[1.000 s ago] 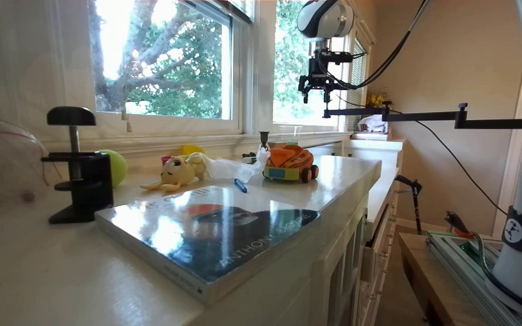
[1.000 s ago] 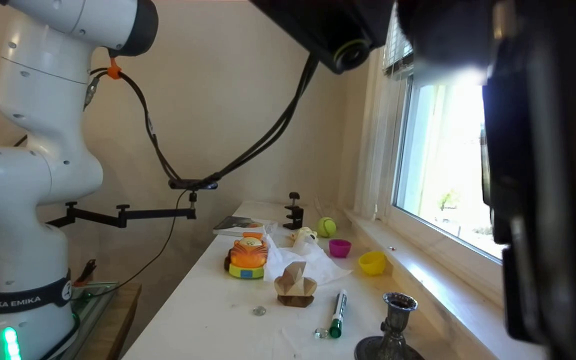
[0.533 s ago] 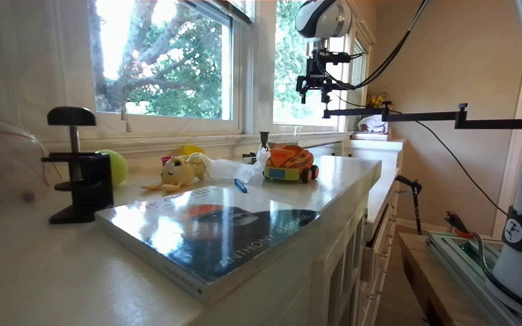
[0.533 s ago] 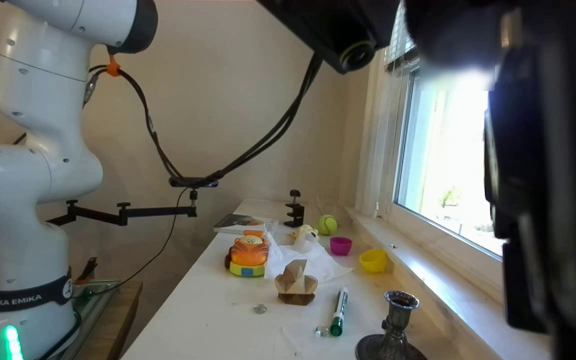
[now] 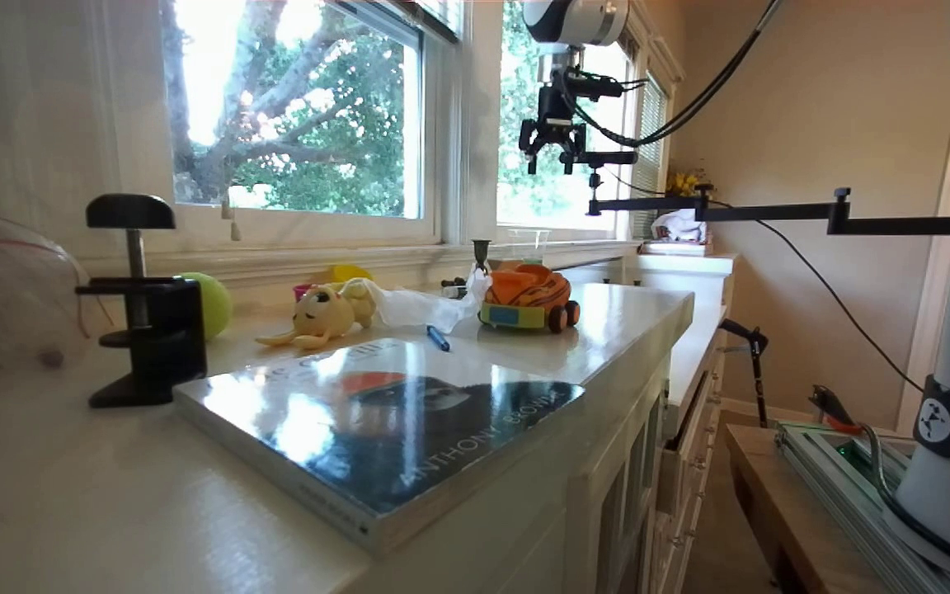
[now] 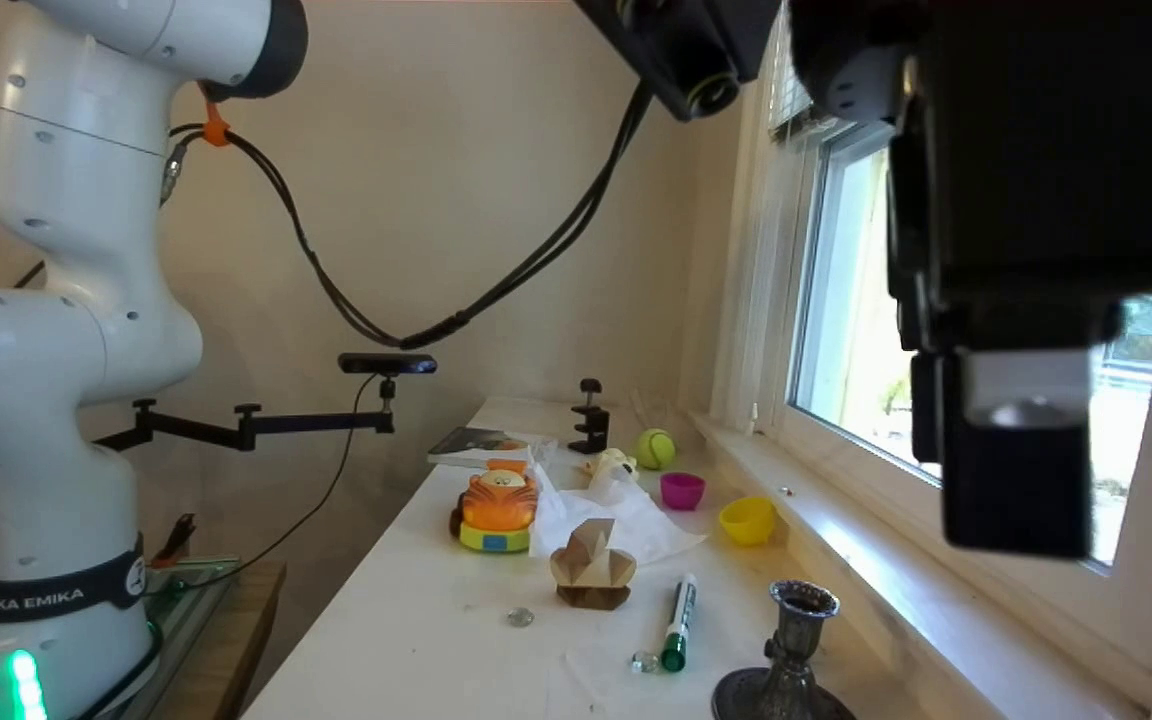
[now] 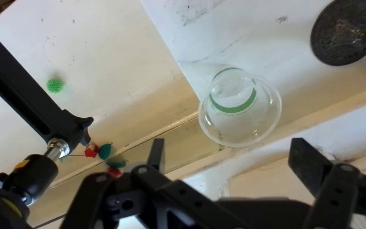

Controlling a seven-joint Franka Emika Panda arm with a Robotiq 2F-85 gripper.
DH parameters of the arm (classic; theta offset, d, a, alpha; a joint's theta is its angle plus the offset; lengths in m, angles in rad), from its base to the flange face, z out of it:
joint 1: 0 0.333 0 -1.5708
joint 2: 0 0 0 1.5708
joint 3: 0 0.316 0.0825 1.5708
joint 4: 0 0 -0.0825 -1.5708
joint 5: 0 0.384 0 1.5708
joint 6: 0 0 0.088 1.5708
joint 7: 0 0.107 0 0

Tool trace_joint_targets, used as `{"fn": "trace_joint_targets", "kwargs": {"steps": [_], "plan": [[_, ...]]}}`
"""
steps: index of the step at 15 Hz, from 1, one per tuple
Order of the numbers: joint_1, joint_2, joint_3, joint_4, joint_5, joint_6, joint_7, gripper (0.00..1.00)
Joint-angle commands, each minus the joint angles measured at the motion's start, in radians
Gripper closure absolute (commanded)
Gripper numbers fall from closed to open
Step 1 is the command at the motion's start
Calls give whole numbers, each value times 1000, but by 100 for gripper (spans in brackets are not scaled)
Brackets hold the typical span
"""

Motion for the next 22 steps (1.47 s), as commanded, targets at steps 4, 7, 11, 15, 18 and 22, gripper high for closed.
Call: {"fn": "trace_joint_targets", "kwargs": {"steps": [4, 7, 11, 15, 18, 22], "plan": [[48, -130, 32, -122, 30, -74, -42, 0], [73, -163, 44, -172, 34, -92, -49, 0], [101, -200, 57, -249, 42, -78, -59, 0], [126, -236, 69, -318, 46, -54, -79, 0], [147, -261, 80, -369, 40, -34, -106, 0], [170, -278, 93, -416, 35, -18, -132, 0]]}}
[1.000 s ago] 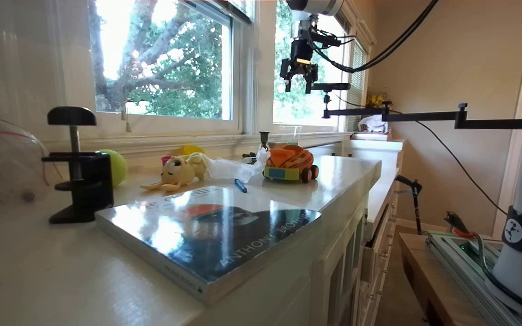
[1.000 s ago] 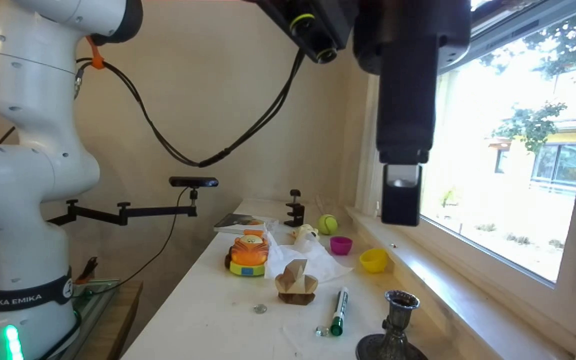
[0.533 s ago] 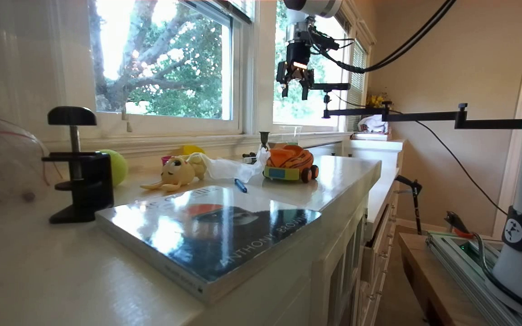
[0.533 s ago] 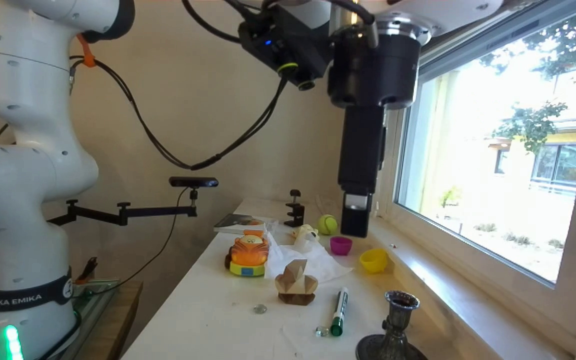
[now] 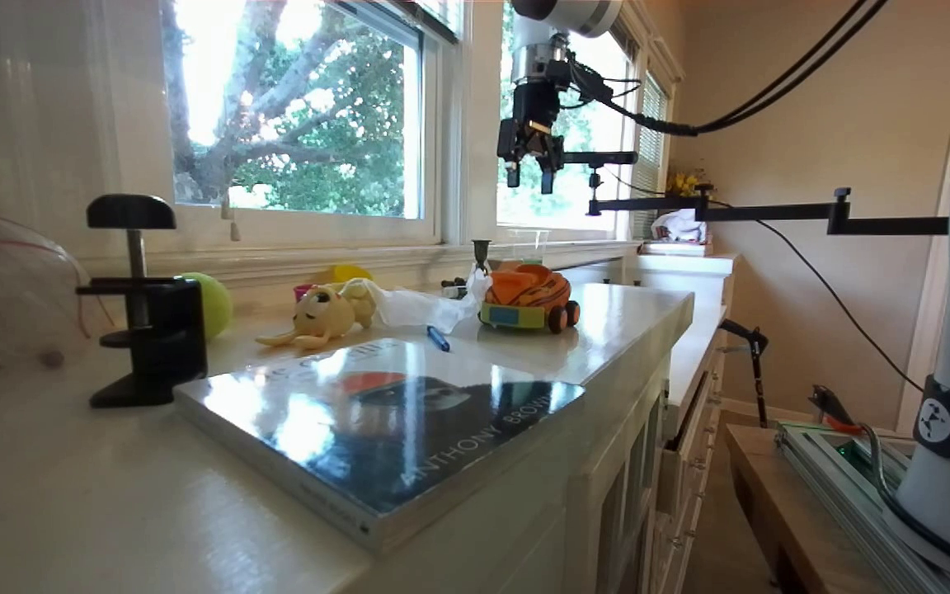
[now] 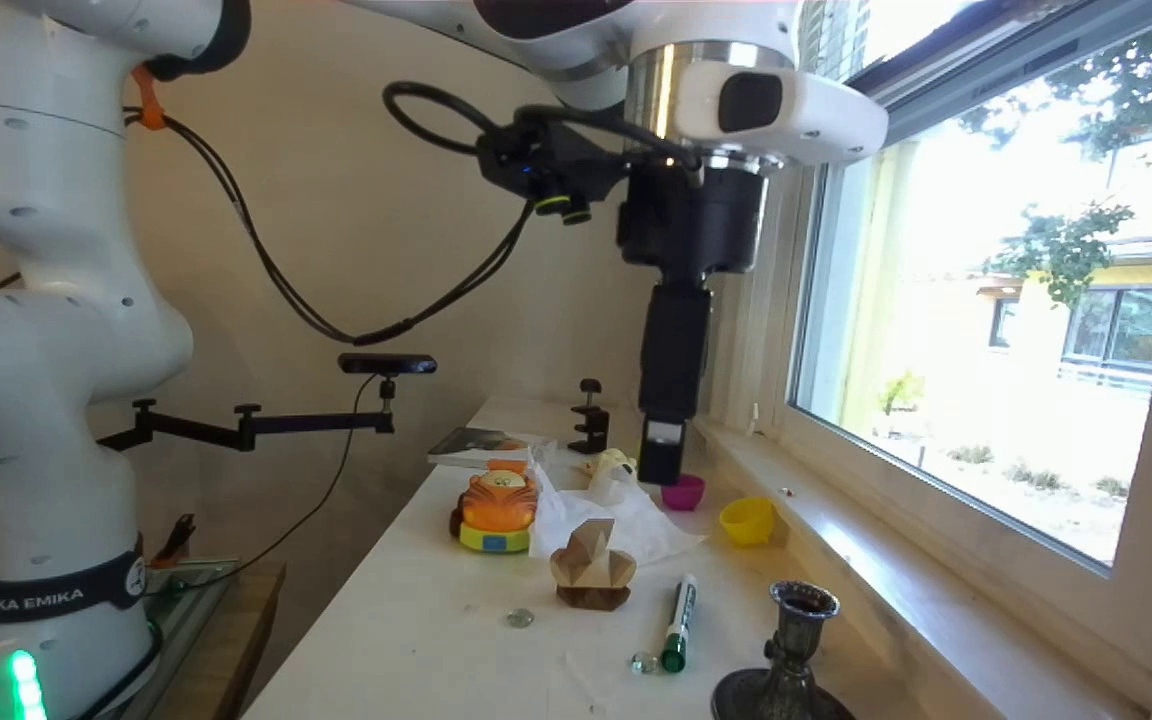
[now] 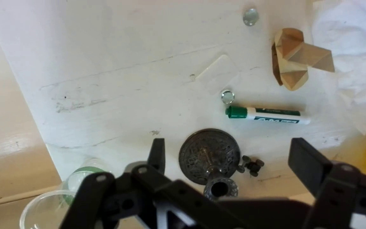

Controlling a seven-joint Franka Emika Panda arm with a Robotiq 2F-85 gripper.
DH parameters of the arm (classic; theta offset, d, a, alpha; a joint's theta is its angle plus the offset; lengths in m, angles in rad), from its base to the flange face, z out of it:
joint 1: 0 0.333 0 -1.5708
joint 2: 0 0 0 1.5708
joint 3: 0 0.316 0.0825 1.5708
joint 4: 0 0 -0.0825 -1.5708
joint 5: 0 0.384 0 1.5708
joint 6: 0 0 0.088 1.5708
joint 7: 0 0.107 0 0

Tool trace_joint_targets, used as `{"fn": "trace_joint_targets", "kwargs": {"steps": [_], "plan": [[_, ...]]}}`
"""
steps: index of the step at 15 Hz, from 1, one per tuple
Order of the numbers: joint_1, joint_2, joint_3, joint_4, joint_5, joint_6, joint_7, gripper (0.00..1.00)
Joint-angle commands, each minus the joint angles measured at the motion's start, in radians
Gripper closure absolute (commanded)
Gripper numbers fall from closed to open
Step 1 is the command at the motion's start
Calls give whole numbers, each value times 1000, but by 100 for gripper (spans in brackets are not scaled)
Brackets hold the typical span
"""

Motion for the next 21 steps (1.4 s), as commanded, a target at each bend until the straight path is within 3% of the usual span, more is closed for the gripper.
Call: {"fn": "trace_joint_targets", "kwargs": {"steps": [1, 14, 21], "plan": [[20, -57, 8, -77, 14, 34, -47, 0], [85, -42, 54, -132, 40, 45, -140, 0], [150, 138, 139, -63, 67, 163, -100, 0]]}}
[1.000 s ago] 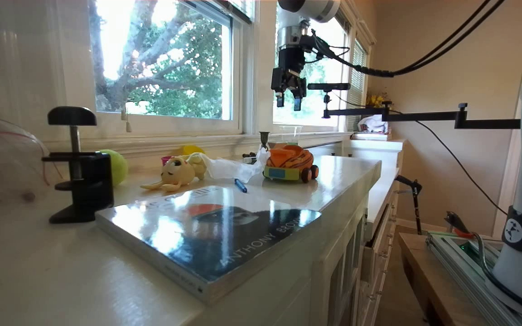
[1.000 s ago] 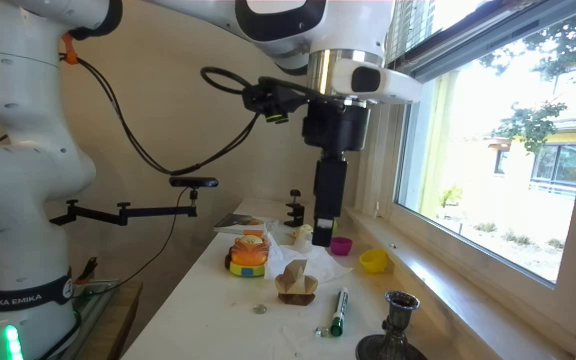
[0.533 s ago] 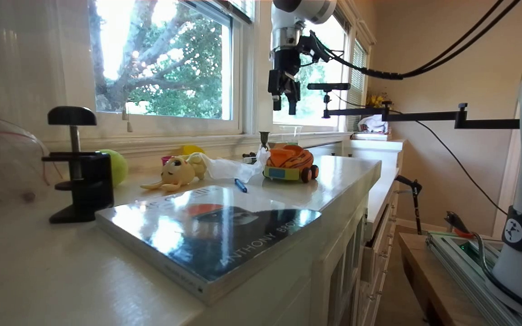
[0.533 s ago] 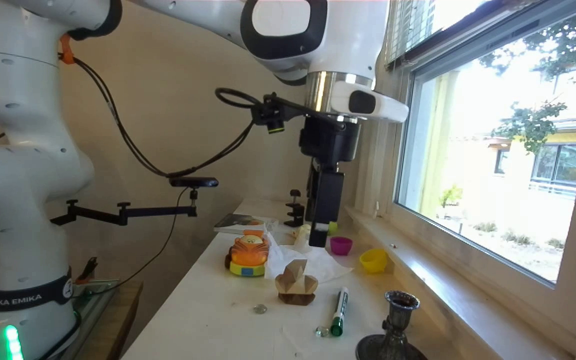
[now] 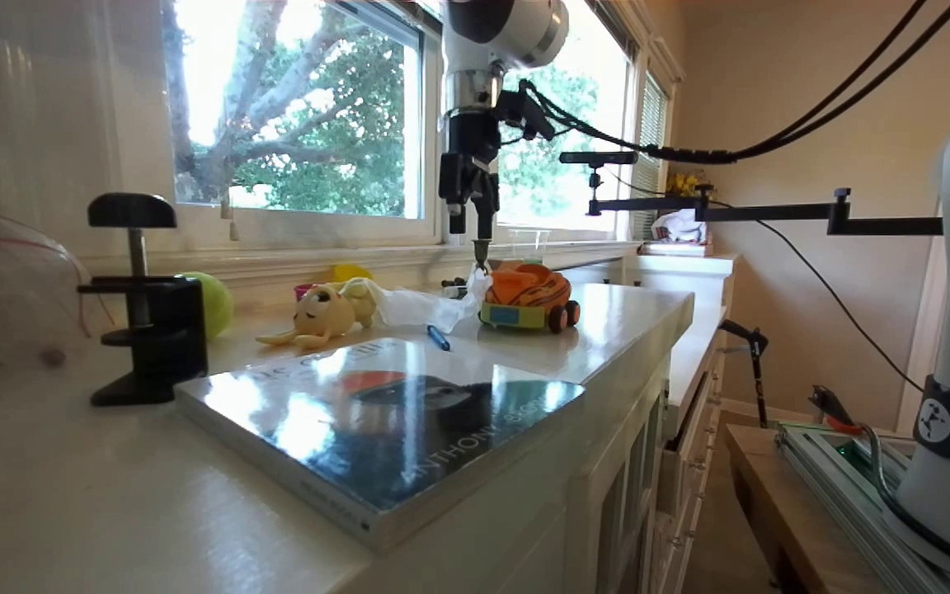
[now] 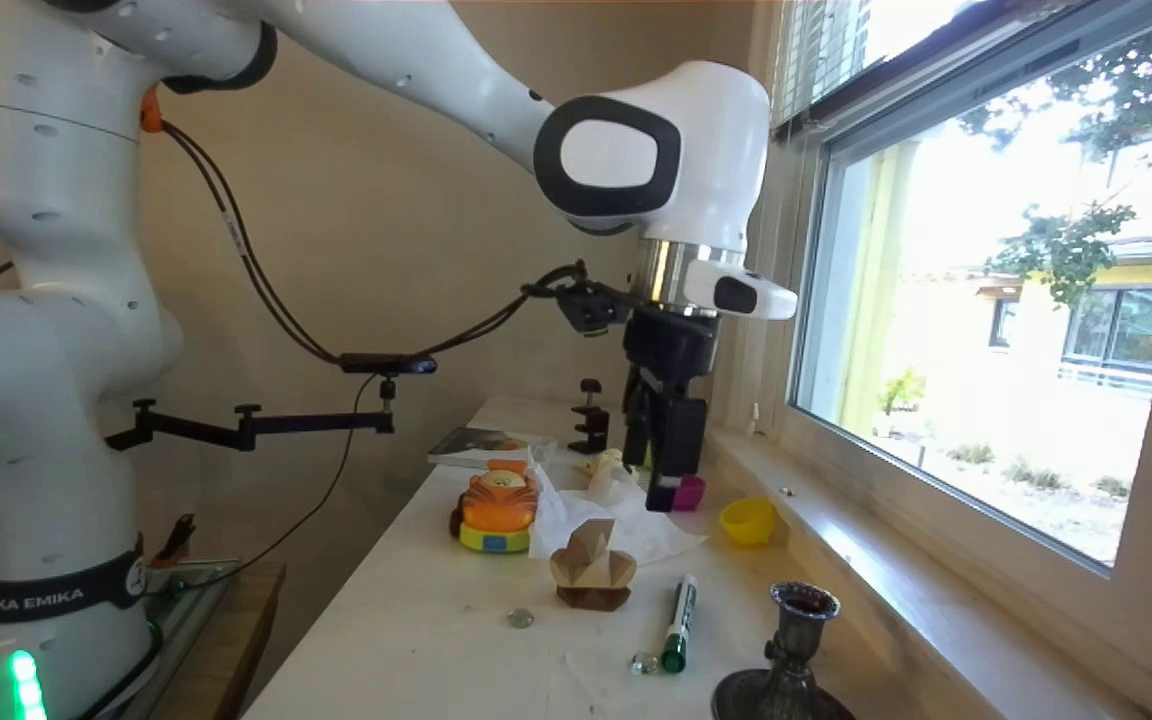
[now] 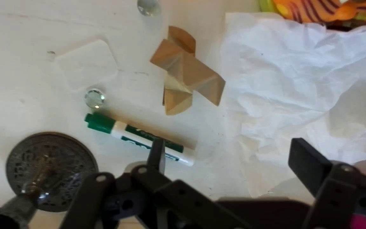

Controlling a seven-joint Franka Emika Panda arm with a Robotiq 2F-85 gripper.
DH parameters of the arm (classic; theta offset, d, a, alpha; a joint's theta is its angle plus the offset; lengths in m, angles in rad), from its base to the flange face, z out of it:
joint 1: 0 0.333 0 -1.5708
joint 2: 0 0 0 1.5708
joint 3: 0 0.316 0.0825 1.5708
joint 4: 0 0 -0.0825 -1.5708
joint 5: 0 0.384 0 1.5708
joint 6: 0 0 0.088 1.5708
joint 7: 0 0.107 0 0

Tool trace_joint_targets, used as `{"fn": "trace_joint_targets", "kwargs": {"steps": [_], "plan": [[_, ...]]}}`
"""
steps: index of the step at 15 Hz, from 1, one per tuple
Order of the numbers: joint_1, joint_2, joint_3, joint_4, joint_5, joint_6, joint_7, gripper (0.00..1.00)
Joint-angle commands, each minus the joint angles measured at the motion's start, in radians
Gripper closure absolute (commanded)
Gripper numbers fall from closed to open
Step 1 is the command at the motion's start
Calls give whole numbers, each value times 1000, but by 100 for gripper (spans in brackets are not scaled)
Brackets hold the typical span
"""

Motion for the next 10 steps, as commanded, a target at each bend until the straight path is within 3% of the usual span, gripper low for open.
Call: {"fn": "trace_joint_targets", "kwargs": {"steps": [1, 10], "plan": [[10, 77, 19, 44, 18, 51, 10, 0], [4, 54, 22, 12, -1, 40, 3, 0]]}}
